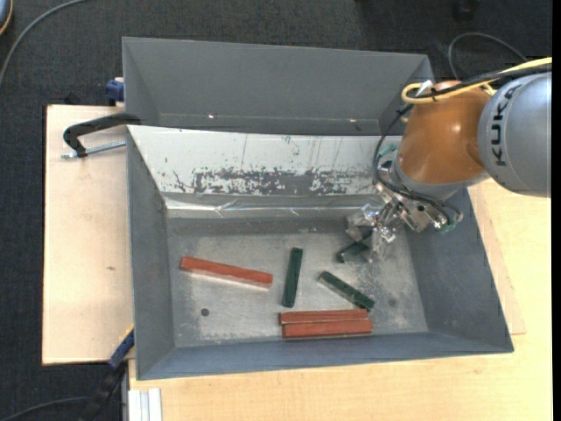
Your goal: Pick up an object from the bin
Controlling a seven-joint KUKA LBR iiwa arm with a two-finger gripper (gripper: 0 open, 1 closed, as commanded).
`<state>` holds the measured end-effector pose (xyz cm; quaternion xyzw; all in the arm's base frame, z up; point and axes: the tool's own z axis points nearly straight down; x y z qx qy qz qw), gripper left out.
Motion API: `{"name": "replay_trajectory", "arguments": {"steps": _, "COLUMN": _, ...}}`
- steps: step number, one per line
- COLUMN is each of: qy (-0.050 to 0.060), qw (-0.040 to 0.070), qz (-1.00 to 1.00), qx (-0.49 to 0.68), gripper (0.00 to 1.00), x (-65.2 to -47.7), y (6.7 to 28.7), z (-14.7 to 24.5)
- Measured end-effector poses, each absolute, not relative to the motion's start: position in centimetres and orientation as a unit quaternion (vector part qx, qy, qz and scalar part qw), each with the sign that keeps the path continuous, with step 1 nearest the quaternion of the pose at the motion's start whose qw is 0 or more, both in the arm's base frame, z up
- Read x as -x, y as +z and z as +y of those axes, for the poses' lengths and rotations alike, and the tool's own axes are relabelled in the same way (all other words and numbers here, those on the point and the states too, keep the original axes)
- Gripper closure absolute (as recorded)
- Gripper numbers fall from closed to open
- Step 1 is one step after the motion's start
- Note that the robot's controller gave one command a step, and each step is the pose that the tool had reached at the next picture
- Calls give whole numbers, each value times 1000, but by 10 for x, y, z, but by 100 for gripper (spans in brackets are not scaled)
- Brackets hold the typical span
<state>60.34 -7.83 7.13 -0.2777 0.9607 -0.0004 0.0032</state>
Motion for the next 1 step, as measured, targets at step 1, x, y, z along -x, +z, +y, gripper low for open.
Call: {"name": "replay_trajectory", "arguments": {"steps": 1, "qy": -3, "qw": 8, "qz": 961, "qx": 277, "gripper": 100, "x": -607, "y": 202, "z": -78}}
